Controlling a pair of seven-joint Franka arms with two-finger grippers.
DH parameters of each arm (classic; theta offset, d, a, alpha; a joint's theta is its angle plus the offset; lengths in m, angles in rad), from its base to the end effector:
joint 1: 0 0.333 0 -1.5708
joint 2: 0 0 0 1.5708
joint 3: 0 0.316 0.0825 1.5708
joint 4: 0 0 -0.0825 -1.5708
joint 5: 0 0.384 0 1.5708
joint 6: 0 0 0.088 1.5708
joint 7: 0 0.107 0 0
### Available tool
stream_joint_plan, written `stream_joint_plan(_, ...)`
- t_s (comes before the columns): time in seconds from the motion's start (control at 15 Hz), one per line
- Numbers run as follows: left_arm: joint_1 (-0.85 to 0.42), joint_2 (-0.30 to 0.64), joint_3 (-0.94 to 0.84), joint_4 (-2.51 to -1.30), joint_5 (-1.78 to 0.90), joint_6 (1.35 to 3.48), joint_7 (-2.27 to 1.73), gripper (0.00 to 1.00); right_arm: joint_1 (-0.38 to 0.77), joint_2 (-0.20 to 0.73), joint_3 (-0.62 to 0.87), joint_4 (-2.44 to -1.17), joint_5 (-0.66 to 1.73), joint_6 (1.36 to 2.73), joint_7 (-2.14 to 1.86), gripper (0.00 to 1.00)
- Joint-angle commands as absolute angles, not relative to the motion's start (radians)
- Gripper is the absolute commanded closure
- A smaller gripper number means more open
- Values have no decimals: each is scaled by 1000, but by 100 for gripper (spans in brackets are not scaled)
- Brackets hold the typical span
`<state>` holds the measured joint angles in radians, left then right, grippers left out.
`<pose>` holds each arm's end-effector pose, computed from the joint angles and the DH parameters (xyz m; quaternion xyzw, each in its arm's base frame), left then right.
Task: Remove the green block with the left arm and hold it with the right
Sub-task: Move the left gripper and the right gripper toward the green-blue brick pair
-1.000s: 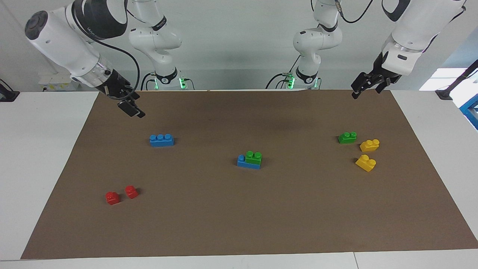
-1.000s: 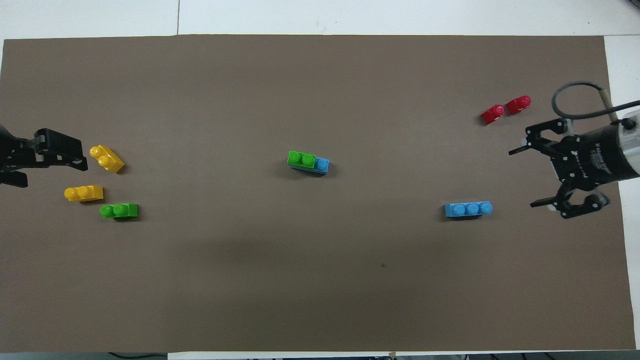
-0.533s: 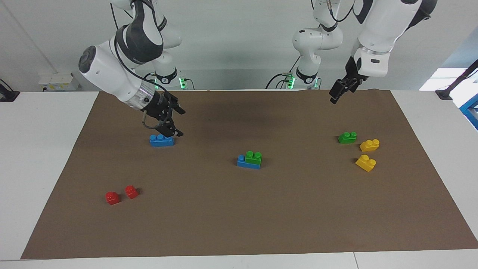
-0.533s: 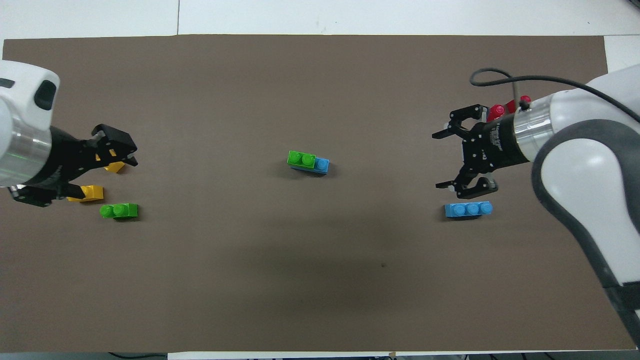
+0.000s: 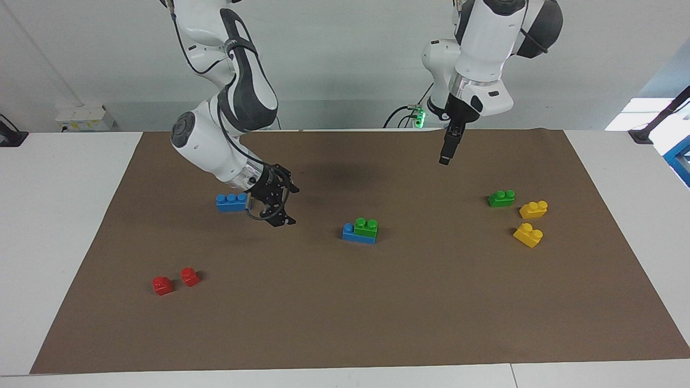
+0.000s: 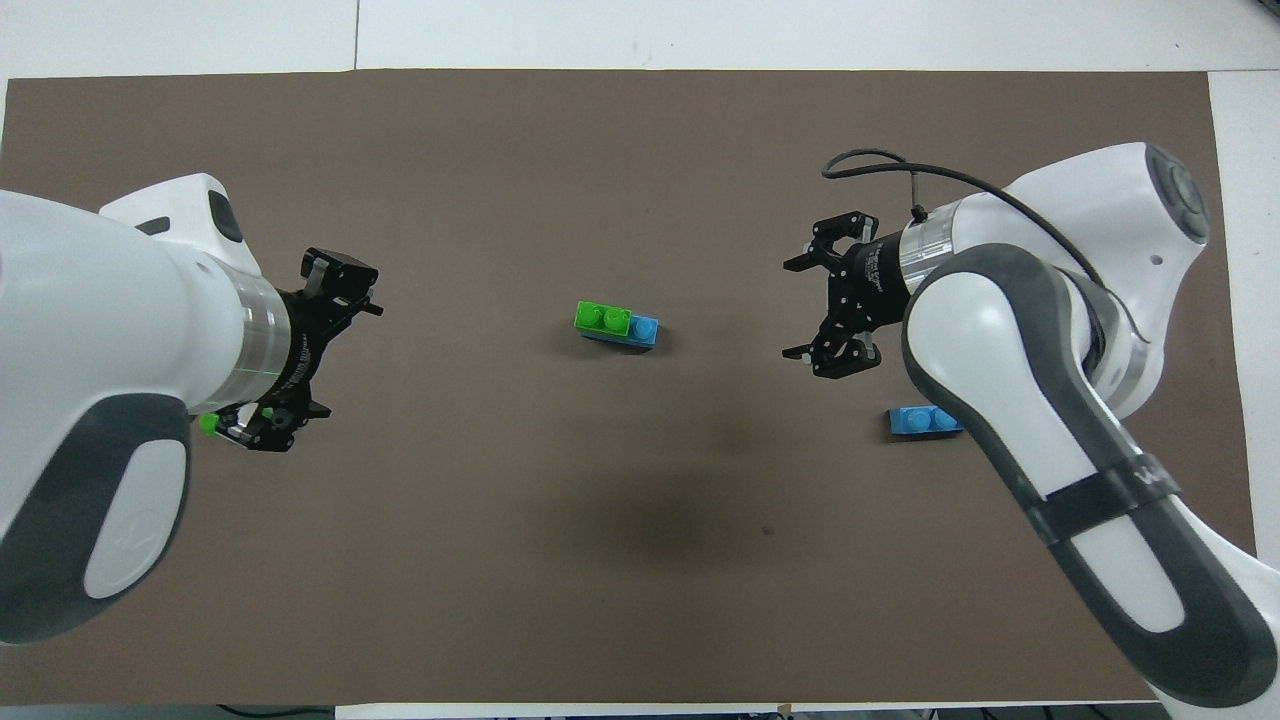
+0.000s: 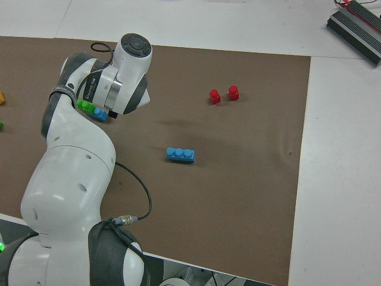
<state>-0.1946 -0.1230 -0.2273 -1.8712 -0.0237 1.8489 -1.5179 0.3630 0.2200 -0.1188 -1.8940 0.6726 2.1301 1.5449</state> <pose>0.4847 -0.2259 0.5708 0.8511 0.5228 0.0295 0.0389 0.5896 0.1787 0.3983 -0.6507 0.7100 0.2035 0.1763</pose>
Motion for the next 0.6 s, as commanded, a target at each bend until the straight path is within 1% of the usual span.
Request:
stream_joint_plan(0.0, -254, -149, -212, -1960, -37, 1954, -1670, 0, 377, 248, -124, -1922, 771, 2184, 1418, 4)
stream_joint_plan(0.13, -262, -118, -212, -1959, -37, 1974, -1745, 0, 387, 276, -124, -1919, 793, 2213, 1364, 4)
stream_joint_plan(0.27, -310, -65, -210, -1948, -37, 2000, -1805, 0, 387, 304, -123, -1910, 828, 2221, 1307, 4)
stream_joint_plan(0.4, -327, -13, -212, -1919, -37, 2012, -1865, 0, 397, 331, -123, -1893, 874, 2232, 1258, 4)
stream_joint_plan(0.53, -337, 26, -212, -1904, -35, 2051, -1931, 0, 417, 354, -123, -1876, 914, 2276, 1255, 4)
